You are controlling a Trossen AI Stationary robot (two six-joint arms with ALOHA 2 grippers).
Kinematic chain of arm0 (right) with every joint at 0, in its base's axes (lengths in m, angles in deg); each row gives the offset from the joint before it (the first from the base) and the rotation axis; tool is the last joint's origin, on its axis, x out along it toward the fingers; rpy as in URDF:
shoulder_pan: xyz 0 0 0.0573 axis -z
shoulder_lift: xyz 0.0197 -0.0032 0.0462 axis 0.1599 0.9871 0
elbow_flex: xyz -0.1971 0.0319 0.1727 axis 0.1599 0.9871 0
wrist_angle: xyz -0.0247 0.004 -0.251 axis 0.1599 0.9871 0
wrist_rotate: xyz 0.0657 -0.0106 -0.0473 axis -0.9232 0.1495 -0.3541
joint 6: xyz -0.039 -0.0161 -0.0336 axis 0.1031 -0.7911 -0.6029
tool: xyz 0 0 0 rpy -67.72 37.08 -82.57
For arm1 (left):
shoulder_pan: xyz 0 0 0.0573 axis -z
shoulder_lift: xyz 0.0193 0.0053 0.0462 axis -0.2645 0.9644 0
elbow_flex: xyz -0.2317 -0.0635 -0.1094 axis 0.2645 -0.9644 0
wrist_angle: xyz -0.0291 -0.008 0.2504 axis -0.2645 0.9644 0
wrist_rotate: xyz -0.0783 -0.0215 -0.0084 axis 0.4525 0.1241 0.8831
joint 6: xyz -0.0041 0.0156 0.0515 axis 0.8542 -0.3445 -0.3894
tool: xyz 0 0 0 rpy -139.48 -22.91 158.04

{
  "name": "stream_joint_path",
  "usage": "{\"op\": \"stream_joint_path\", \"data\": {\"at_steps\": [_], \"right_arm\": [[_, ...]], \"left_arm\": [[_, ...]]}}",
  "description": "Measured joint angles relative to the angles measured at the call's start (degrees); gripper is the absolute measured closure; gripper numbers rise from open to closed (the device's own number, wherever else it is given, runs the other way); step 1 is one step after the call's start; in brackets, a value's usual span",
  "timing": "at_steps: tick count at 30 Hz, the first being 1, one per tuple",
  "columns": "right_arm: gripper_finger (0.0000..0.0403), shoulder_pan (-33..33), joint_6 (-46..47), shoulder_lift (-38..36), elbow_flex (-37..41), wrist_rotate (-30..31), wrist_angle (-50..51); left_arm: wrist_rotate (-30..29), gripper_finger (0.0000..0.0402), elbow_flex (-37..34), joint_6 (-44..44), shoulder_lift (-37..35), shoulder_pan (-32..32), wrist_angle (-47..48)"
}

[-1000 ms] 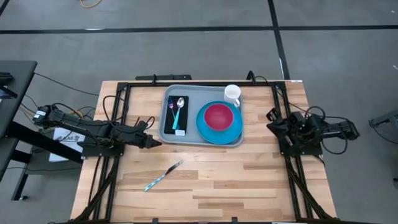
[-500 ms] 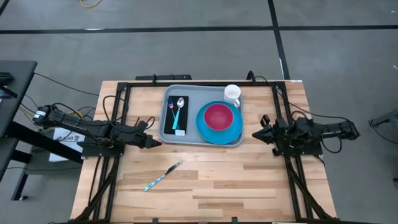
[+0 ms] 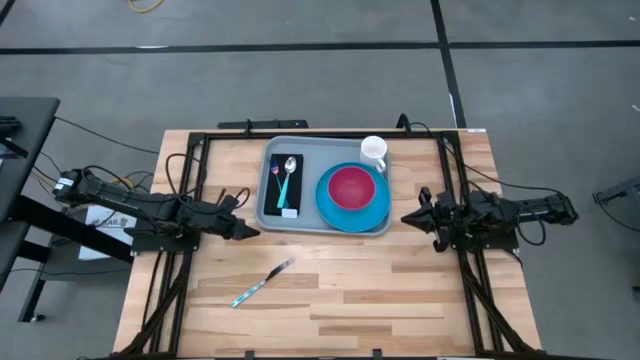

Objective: Set up tray
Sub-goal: Put the white patterned knife on top of the black napkin

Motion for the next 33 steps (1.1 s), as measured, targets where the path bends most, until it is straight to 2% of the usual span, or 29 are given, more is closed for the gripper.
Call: {"op": "stream_joint_path", "data": {"at_steps": [5, 8, 10, 12, 15, 18, 21, 29, 33], "right_arm": [[0.0403, 0.0, 0.0, 0.0, 0.0, -0.1, 0.0], [0.0403, 0.0, 0.0, 0.0, 0.0, -0.1, 0.0], [0.0403, 0.0, 0.0, 0.0, 0.0, -0.1, 0.0], [0.0403, 0.0, 0.0, 0.0, 0.0, -0.1, 0.0], [0.0403, 0.0, 0.0, 0.0, 0.0, -0.1, 0.0], [0.0403, 0.0, 0.0, 0.0, 0.0, -0.1, 0.1], [0.0403, 0.0, 0.0, 0.0, 0.0, -0.1, 0.1], [0.0403, 0.0, 0.0, 0.0, 0.0, -0.1, 0.1], [0.0403, 0.0, 0.0, 0.0, 0.0, -0.1, 0.2]], "left_arm": [[7.9, 0.0333, 0.0, -1.4, 2.1, 0.3, -3.7], [10.4, 0.0333, 0.6, -4.0, 5.5, 1.4, -11.3], [11.0, 0.0333, 3.1, -7.3, 9.1, 2.2, -11.7], [11.1, 0.0333, 6.9, -10.8, 13.2, 3.1, -7.6], [11.0, 0.0333, 13.4, -14.4, 20.1, 3.9, 4.0], [9.5, 0.0333, 19.9, -14.9, 27.2, 4.7, 16.6], [9.2, 0.0333, 25.4, -14.5, 34.1, 5.5, 25.0], [11.7, 0.0333, 36.2, -14.2, 48.6, 9.2, 28.5], [11.8, 0.0333, 40.0, -12.5, 53.3, 11.3, 34.3]]}}
